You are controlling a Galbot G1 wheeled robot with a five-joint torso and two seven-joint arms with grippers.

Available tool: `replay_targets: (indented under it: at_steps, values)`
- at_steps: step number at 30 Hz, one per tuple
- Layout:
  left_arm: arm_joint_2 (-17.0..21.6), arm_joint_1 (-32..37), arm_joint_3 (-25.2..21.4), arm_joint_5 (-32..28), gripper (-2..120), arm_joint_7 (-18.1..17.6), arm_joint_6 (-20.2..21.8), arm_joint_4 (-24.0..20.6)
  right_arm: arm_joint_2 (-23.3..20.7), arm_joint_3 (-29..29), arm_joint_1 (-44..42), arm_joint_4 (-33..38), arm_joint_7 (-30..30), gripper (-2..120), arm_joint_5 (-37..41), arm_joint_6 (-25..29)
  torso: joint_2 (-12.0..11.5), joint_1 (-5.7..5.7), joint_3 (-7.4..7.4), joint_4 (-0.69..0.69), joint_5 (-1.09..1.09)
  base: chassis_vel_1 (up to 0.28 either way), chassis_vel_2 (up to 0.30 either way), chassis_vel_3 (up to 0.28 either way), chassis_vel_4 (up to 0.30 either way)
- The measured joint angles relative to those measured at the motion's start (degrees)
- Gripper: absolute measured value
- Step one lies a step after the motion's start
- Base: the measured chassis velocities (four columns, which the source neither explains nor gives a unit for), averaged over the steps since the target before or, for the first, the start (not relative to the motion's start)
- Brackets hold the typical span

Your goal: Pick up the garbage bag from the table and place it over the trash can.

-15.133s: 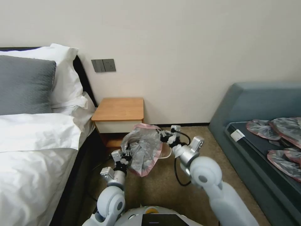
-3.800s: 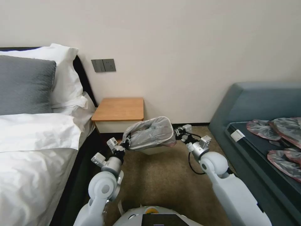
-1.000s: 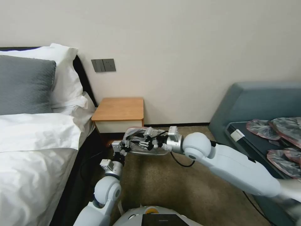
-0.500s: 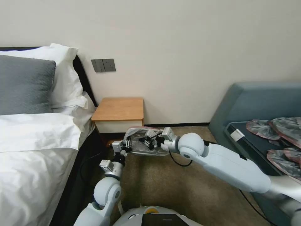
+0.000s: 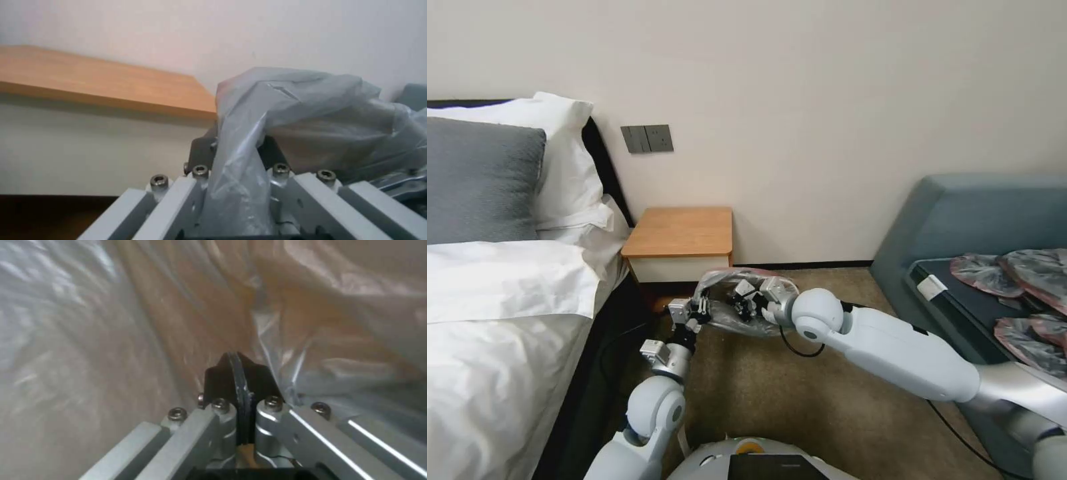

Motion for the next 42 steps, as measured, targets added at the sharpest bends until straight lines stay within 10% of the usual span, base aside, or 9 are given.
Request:
replay_targets:
  at_steps: [23, 42]
  values:
    - [0.46, 0.58, 0.19, 3.16, 7, 2.44, -1.71, -1.36, 2.62, -6.76, 3.46, -2.97, 12.96, 0, 0.38, 0.14, 0.0, 0.0, 0.0, 0.0, 0.01, 0.0, 0.0, 0.0, 0.0]
    - [-0.83, -0.96, 0.14, -2.36, 7, -2.53, 0.4, 4.3, -1.42, 2.08, 1.05, 6.83, 21.52, 0, 23.98, 0.27, 0.0, 0.0, 0.0, 0.01, 0.01, 0.0, 0.0, 0.0, 0.0]
